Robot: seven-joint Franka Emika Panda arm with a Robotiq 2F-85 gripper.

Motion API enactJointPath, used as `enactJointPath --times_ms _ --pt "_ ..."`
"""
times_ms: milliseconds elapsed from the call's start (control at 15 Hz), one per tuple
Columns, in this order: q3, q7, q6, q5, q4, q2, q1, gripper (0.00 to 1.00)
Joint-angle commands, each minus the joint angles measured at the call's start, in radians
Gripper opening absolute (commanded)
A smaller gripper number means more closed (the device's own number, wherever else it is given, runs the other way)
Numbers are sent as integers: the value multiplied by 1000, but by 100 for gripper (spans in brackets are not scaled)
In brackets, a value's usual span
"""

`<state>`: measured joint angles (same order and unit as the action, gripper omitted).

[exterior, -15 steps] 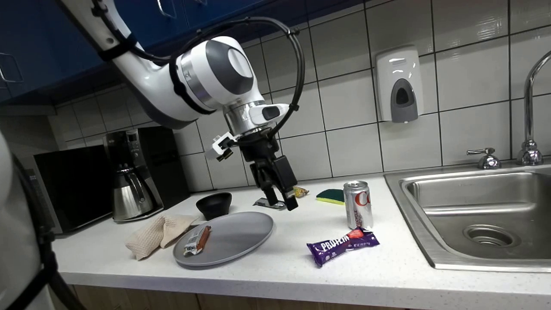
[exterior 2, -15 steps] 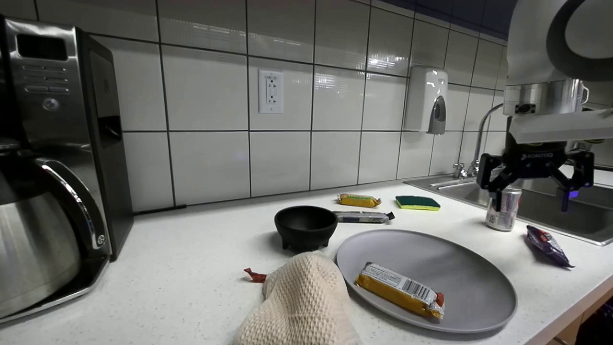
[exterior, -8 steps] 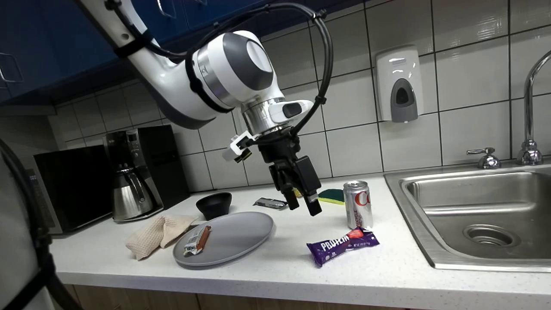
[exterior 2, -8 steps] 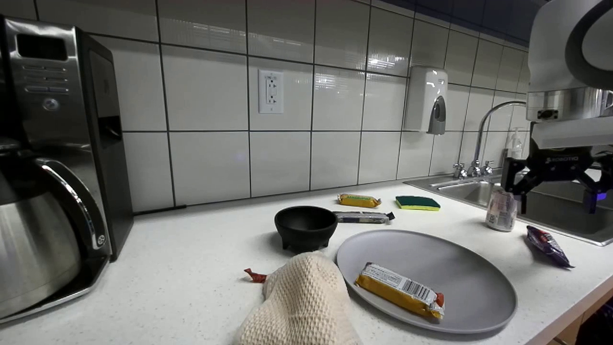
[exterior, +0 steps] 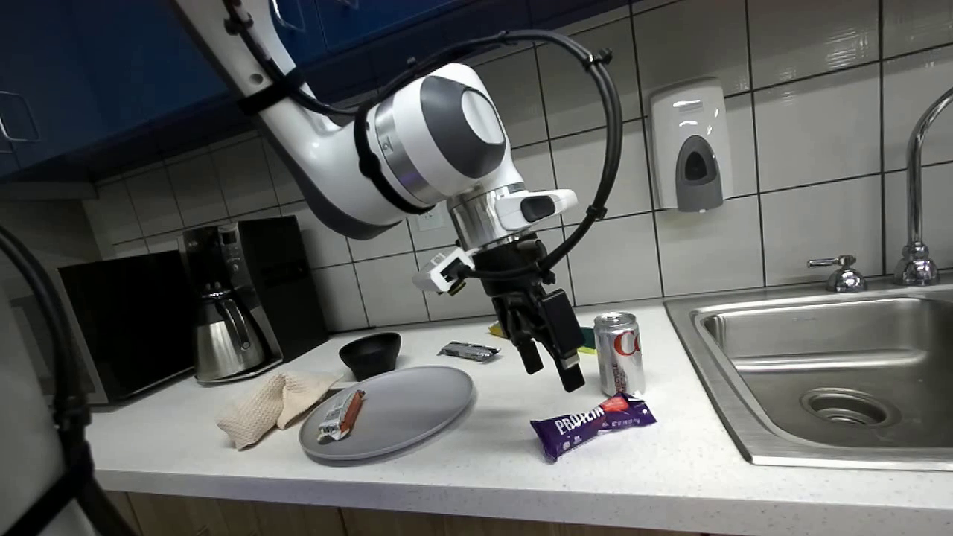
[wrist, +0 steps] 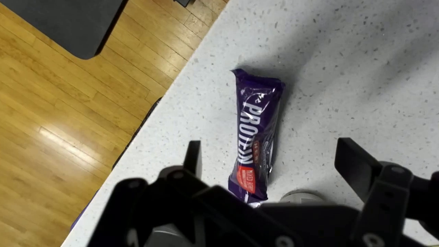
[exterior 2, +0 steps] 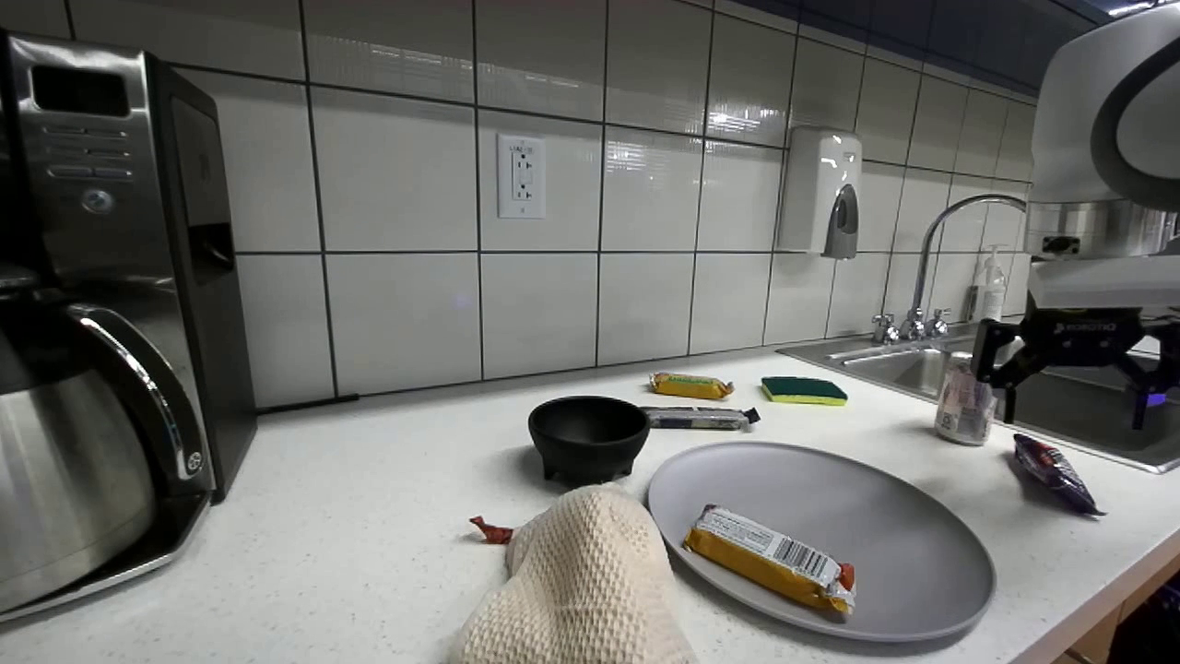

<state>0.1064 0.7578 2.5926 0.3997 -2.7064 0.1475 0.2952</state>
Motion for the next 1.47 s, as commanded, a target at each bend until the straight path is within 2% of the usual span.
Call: enactJointPath --times_ms 0,533,933,1000,1400 --pt "23 3 48 27 54 -75 15 100" --pt "82 -7 125 -13 84 -187 -24 100" --pt "111 -17 153 -31 81 -222 -61 100" --pt "115 -12 154 -24 81 -221 -69 82" --pt "114 -15 177 -39 71 -215 -104 34"
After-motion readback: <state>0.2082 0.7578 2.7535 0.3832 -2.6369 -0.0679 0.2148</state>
